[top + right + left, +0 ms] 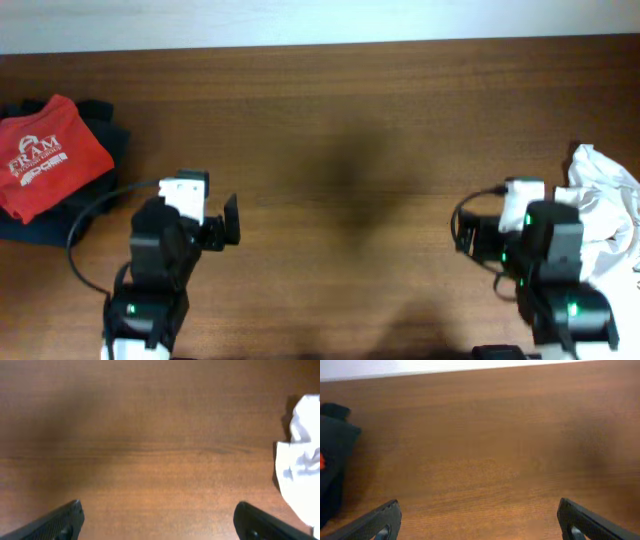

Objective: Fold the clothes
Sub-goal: 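Reach the right gripper to the crumpled white T-shirt and grasp it, then drag the white T-shirt leftward to the table center with the right gripper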

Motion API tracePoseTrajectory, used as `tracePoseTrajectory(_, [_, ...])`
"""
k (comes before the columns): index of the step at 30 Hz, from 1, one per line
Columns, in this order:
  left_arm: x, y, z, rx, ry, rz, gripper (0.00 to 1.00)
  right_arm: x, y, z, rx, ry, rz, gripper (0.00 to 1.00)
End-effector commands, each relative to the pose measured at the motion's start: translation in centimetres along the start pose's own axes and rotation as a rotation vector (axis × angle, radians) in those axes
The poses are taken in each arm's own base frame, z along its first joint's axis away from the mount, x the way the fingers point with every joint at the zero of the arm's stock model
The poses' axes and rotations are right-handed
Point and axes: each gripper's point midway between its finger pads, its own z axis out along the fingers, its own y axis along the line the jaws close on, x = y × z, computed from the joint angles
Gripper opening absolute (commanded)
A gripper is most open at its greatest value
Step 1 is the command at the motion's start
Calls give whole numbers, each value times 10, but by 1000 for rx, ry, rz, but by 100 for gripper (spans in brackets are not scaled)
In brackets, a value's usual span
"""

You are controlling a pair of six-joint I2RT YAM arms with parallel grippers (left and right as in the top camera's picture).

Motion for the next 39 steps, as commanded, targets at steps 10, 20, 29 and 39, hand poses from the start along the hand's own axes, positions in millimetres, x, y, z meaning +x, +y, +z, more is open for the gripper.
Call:
tracePoseTrajectory(10, [-11,-6,27,33,109,13,99,46,-145,84,417,479,463,99])
tracePoseTrajectory(20, [-11,-6,27,33,110,13,99,79,-225,147,563,455,566,74])
tracePoseTrajectory(29, [-11,-6,27,33,110,13,99,73,-223,183,476,383,583,4])
tracePoseTrajectory(39, [-11,-6,27,33,110,13,99,-232,-113,188,-4,-324,400,12])
